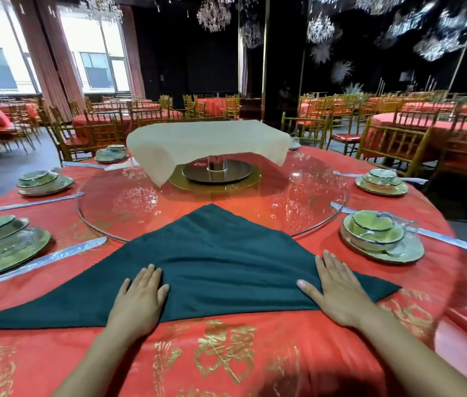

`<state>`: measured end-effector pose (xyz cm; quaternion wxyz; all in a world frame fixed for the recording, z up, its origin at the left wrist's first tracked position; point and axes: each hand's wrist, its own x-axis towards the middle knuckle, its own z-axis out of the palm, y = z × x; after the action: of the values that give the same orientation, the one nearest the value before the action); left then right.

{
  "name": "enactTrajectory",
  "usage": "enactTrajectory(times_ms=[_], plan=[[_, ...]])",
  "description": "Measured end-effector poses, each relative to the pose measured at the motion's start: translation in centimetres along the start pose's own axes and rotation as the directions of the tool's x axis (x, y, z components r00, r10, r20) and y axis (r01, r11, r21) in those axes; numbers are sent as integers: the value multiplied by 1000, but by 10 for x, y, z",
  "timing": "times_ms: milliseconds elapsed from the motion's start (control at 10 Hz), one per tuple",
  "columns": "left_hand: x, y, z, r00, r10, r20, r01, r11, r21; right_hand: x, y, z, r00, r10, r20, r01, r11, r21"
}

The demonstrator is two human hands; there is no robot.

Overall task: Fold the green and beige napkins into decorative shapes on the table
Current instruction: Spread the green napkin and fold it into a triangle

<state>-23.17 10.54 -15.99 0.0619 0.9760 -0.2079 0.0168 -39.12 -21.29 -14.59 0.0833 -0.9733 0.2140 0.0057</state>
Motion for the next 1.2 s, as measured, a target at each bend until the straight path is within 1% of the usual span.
enactTrajectory(times_ms=[200, 300, 400, 500, 600, 700, 800, 900, 1100, 1200], plan=[[-1, 0, -2, 1000, -10, 20, 11, 1000, -12, -5, 30, -1, 995, 97, 2, -97, 995, -32], [-1, 0, -2, 1000, -10, 23, 10, 1000, -22, -5, 44, -5, 993, 119, 10, -119, 993, -15], [-1, -1, -2, 1000, -8, 22, 9, 999, -32, -5, 49, -6, 993, 115, 15, -116, 991, 61], [-2, -1, -2, 1000, -4, 9, 5, 999, -43, -7, 61, -11, 990, 87, -112, -62, 975, 211], [-2, 0, -2, 1000, -7, -13, 6, 999, -36, -18, 81, -23, 971, 91, -220, -40, 973, 226], [-3, 0, -1, 999, -5, -39, 3, 999, -51, -24, 92, -27, 974, 113, -194, -62, 966, 250], [-3, 0, -2, 999, 14, -49, -19, 995, -102, -19, 98, -29, 973, 174, -150, -112, 929, 352], [-5, 2, -5, 999, 15, -52, -23, 988, -154, -11, 99, -29, 974, 188, -124, -124, 907, 404], [-9, 6, -7, 999, 13, -31, -15, 996, -86, 0, 97, -21, 941, 237, -240, -165, 943, 288], [-9, 7, -8, 998, 29, -49, -30, 999, -30, -1, 97, -21, 943, 227, -242, -161, 950, 266]])
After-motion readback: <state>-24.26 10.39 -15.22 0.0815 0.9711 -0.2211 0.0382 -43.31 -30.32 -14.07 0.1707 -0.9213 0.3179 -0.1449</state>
